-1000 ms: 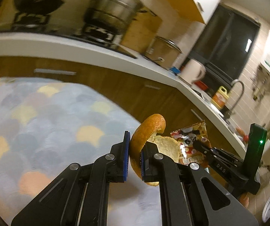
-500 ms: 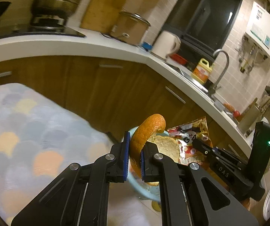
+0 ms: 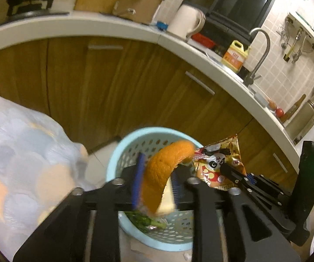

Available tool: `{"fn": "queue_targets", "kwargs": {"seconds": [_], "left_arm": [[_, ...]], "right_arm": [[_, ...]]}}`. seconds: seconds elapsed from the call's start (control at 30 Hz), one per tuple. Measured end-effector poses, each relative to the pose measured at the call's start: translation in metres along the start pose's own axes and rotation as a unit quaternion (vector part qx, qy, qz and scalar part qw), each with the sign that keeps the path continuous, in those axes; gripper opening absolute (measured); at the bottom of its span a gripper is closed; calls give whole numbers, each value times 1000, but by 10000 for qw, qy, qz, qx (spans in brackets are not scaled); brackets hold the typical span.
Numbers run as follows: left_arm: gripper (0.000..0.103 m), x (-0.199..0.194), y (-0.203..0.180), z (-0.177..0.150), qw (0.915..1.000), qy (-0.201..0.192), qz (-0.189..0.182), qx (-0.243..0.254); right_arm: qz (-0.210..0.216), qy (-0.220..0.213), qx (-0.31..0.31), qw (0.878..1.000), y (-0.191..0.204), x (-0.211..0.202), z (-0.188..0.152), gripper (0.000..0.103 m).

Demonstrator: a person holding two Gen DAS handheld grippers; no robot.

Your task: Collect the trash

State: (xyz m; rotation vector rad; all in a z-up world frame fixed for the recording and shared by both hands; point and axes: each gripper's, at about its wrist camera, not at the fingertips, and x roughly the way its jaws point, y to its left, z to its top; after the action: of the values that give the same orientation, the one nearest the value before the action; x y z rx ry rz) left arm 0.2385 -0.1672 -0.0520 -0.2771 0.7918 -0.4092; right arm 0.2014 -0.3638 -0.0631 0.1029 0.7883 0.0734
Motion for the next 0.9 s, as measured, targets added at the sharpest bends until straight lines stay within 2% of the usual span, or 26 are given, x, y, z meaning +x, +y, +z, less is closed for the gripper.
{"fn": "queue_targets", "kwargs": {"seconds": [0.03, 0.07, 0.13, 0.17, 0.2, 0.47, 0.73, 0.83, 0.9], "left_arm": [[27, 3, -1, -2, 10000, 43, 61, 34], [28, 6, -2, -4, 9999, 92, 109, 79], [33, 10, 1, -8, 9998, 201, 51, 84], [37, 11, 2, -10, 9997, 243, 54, 82], [41, 10, 3, -11, 9996, 260, 45, 95], [63, 3, -4, -14, 9988, 311, 80, 359], [64, 15, -9, -25, 9961, 747, 116, 444], [64, 9, -9, -28, 9962, 707, 137, 482], [64, -4, -8, -27, 9978, 526, 47, 407]], "right_arm": [[-31, 69, 22, 10000, -3, 4, -3, 8], [-26, 143, 74, 9999, -6, 8, -4, 12], [11, 279, 199, 9994, -11, 15, -8, 33], [-38, 278, 266, 9993, -14, 16, -10, 56], [-77, 229, 329, 9992, -17, 15, -11, 67], [76, 63, 530, 9985, -22, -4, -12, 67], [121, -141, 640, 9978, -21, -30, -13, 67], [168, -202, 662, 9975, -19, -38, -13, 67], [183, -252, 627, 9975, -16, -44, -13, 67]]}}
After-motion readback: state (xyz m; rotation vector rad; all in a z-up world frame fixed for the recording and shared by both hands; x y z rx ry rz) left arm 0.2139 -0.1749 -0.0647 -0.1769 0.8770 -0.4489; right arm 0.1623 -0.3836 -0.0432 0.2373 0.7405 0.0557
